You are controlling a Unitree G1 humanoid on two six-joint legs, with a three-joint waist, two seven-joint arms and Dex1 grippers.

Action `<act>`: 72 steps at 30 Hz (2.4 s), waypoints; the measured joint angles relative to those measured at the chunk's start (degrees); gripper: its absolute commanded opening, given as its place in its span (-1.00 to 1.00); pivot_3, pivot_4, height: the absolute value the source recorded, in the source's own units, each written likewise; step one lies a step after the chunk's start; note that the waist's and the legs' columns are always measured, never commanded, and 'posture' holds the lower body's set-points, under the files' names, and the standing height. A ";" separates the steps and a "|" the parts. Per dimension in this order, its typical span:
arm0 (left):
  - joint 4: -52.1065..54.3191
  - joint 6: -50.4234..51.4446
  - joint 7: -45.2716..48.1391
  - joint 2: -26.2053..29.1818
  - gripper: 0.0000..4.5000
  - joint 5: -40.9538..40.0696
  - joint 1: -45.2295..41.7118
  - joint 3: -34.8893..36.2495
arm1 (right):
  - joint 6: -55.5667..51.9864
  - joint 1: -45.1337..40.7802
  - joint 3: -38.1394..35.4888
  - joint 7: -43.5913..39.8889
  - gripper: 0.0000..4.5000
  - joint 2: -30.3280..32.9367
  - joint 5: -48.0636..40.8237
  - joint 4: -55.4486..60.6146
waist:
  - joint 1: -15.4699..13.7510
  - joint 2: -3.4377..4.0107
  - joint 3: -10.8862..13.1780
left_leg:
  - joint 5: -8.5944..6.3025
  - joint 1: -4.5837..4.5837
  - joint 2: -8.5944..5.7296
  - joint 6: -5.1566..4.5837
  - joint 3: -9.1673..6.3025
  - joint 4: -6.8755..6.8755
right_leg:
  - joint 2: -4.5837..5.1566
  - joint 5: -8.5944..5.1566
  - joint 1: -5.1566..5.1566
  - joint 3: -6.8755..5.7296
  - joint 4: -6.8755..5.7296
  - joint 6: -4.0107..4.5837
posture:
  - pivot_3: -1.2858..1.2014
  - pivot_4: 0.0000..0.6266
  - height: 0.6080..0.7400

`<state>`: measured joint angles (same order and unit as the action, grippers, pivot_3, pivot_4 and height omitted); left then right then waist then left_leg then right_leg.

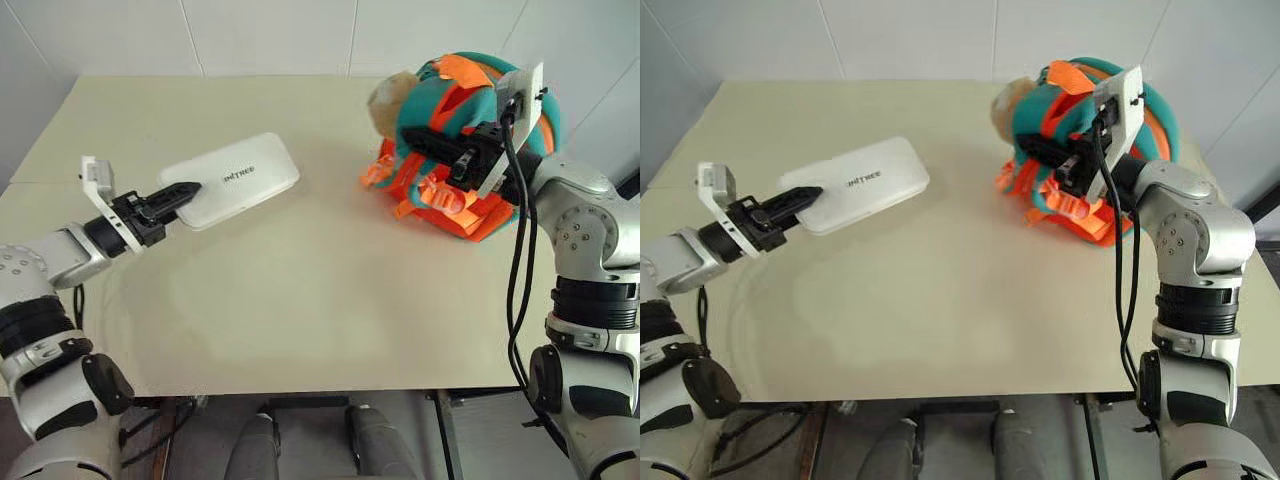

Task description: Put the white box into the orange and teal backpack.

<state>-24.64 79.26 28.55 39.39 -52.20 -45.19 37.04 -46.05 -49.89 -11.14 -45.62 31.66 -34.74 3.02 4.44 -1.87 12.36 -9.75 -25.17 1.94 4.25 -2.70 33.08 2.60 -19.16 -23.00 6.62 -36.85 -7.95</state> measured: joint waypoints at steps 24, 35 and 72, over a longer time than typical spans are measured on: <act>-8.66 -18.19 29.12 13.65 -0.45 12.04 -5.85 -19.36 | -18.21 -0.43 0.75 -4.10 -1.00 11.08 -31.68 20.19 | -0.18 0.00 0.02 | 0.02 -0.24 0.02 -0.07 0.01 -0.02 | -0.01 -0.09 -0.38 -0.01 -0.17 0.11 | 0.03 -0.52 1.00; -4.80 -34.72 43.89 12.51 -0.45 10.80 -4.97 -14.96 | -15.45 8.25 2.22 -6.55 -1.00 15.94 -28.95 22.02 | -1.16 -0.01 0.01 | 0.02 -0.25 0.06 -0.08 0.07 0.13 | -0.03 -0.12 -0.39 0.00 -0.29 0.14 | 0.03 -0.52 1.00; -3.26 -42.01 47.10 -5.23 -0.45 32.49 -22.10 -46.11 | -9.51 9.93 8.10 -9.78 -1.00 14.19 -19.12 19.22 | -1.33 -0.01 0.01 | 0.02 -0.23 0.04 -0.17 0.01 0.76 | -0.09 -0.12 -0.22 0.04 -0.71 0.04 | 0.03 -0.52 1.00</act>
<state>-27.90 37.26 75.65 34.16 -19.71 -67.29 -9.07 -55.56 -39.96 -3.04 -55.40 45.85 -53.87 22.25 3.11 -1.88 12.37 -9.74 -25.40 1.98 4.08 -2.69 33.84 2.51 -19.28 -23.22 6.66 -37.56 -7.91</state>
